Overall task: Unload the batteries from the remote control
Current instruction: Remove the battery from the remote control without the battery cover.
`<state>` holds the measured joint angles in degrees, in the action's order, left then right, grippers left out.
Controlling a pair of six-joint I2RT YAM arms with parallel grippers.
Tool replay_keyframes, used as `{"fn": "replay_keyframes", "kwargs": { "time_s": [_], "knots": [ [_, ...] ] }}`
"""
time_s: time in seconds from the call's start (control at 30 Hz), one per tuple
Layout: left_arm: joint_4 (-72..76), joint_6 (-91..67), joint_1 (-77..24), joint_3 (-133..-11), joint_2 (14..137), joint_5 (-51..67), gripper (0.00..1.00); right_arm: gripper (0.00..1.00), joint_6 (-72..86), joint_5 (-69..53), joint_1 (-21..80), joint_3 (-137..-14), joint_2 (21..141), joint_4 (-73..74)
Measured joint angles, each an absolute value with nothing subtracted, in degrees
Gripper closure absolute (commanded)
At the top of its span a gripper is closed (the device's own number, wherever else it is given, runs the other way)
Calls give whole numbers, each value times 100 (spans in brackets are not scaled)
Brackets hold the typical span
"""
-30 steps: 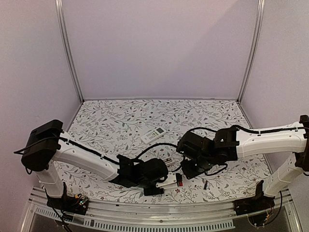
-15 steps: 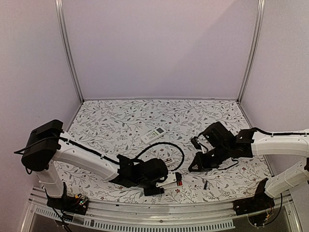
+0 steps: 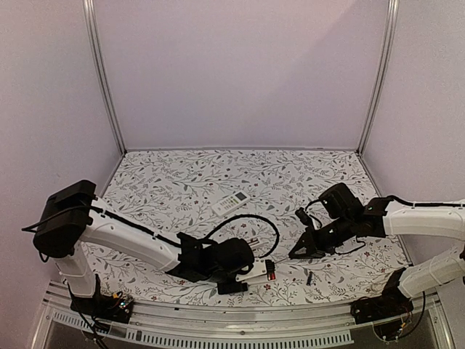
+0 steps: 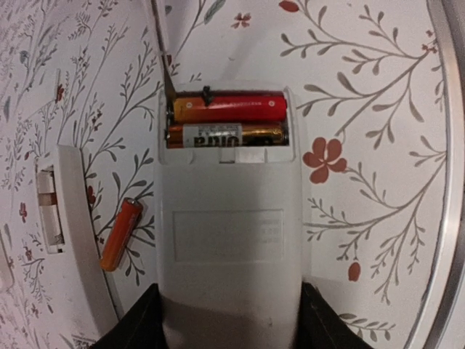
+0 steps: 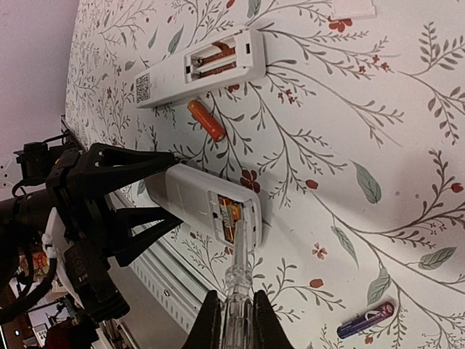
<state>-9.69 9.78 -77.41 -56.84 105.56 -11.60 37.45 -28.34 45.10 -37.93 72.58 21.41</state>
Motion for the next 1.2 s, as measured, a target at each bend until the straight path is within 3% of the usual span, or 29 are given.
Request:
{"fn": "replay_keyframes", "kwargs": {
  "time_s": [1.2],
  "knots": [
    [-1017, 1234, -7640, -6195, 10962, -541, 71, 100, 3863, -2947, 4303, -3382, 6182, 2803]
  ]
}}
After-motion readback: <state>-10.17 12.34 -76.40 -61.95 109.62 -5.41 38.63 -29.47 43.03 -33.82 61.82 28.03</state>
